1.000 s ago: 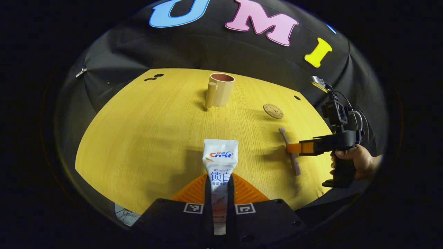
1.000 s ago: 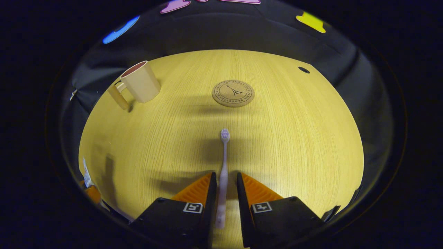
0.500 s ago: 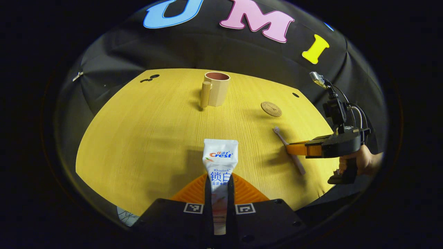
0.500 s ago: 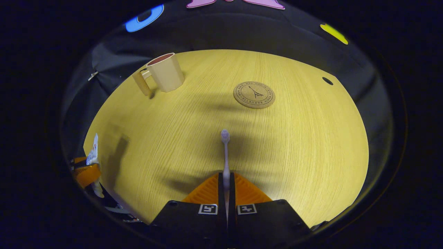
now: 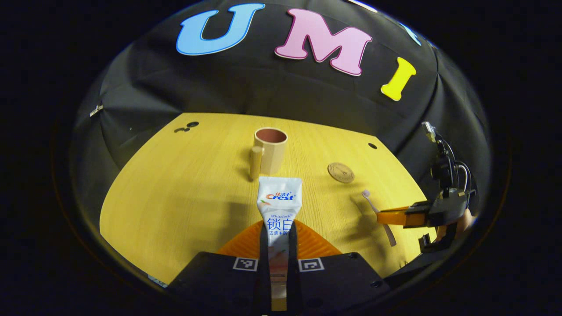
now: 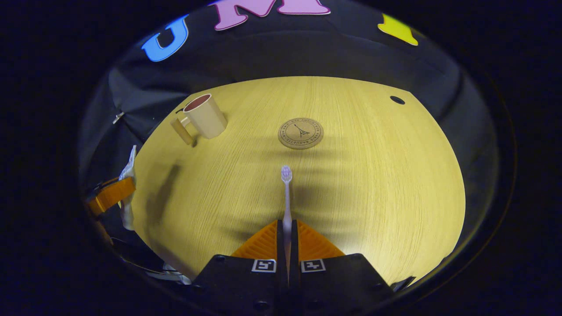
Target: Put the toothbrush and toothpaste on the desktop into the cup, then pick up the cup and place it on the coaster on the desktop.
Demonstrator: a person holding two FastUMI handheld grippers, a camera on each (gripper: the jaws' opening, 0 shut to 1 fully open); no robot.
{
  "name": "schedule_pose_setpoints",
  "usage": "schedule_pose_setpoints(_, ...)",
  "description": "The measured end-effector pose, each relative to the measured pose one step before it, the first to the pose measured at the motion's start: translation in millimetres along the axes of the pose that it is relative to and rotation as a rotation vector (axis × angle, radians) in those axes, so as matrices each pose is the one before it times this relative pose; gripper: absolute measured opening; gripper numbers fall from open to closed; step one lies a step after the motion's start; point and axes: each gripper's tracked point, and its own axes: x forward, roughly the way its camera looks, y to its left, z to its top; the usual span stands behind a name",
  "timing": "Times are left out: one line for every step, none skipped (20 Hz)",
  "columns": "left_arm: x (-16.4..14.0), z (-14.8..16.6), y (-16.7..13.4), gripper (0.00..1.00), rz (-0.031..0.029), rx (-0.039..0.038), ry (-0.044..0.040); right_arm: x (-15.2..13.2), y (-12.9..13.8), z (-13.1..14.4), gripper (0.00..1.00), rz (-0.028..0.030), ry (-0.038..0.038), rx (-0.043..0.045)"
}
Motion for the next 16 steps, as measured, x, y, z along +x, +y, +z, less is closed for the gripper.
schedule_pose_setpoints(4.92,9.93,-0.42,0.19,-0.00438,-0.00706,-0.01488,-4.53,-4.50,1.77,0.06,0.00032,-0.00589,0.01819)
schedule_pose_setpoints(3.85,9.91,-0.51,0.19,-0.00685,-0.01373,-0.01604,-5.52,-4.08,0.82,0.06,-0.00072,-0.00557,0.01940)
schedule_pose_setpoints(4.29,10.18,-0.51,0.19,-0.00632,-0.01482,-0.01589,-5.21,-3.80,1.30,0.06,0.00225,-0.00438,0.02109)
schedule_pose_setpoints(4.11,11.46,0.52,0.19,-0.00292,-0.01232,-0.01770,-4.40,-2.96,0.36,0.06,0.00256,-0.00474,0.02194)
schedule_pose_setpoints(4.85,12.87,-0.60,0.19,-0.00470,-0.01037,-0.02362,-4.50,-3.45,1.51,0.06,0.00210,-0.00656,0.02081)
schedule_pose_setpoints(4.57,13.41,-1.02,0.19,-0.00693,-0.00707,-0.02449,-5.14,-2.55,1.11,0.06,0.00351,-0.00635,0.01778)
schedule_pose_setpoints(5.45,13.78,-0.03,0.19,-0.00395,-0.00107,-0.02452,-5.04,-2.15,1.12,0.06,0.00339,-0.00136,0.01207)
schedule_pose_setpoints(6.85,12.51,-0.28,0.19,-0.00236,0.00355,-0.02522,-4.82,-1.99,-1.05,0.06,0.00391,0.00547,0.00529)
schedule_pose_setpoints(7.37,13.46,-0.34,0.19,-0.00306,0.00579,-0.02599,-4.71,-1.58,1.51,0.06,0.00265,-0.00075,0.00587)
schedule_pose_setpoints(7.43,12.80,-0.92,0.19,-0.00070,0.00582,-0.02595,-3.04,-0.94,3.94,0.06,0.00436,-0.00630,0.01159)
schedule_pose_setpoints(8.96,12.52,-0.64,0.19,-0.00111,0.00560,-0.02329,-3.14,-0.25,3.68,0.06,0.00584,-0.00368,0.01159)
schedule_pose_setpoints(11.00,11.19,0.01,0.19,0.00325,0.01077,-0.02339,-2.46,-0.75,2.91,0.06,0.00335,-0.00268,0.01048)
schedule_pose_setpoints(10.42,10.38,0.22,0.19,0.00938,0.02201,-0.01836,-1.16,-1.06,3.37,0.06,0.00243,-0.00265,0.01199)
schedule_pose_setpoints(11.16,8.76,-1.10,0.18,0.00361,0.01700,-0.01918,-1.19,-0.53,1.86,0.06,0.00341,0.00067,0.01301)
schedule_pose_setpoints(11.47,9.64,-4.16,0.18,-0.00435,0.00187,-0.02246,-0.44,-0.02,1.04,0.06,0.00663,0.00643,0.01460)
schedule_pose_setpoints(11.08,6.32,-4.10,0.19,-0.00456,-0.00415,-0.01719,0.49,-0.14,-0.31,0.06,0.00752,0.00714,0.01454)
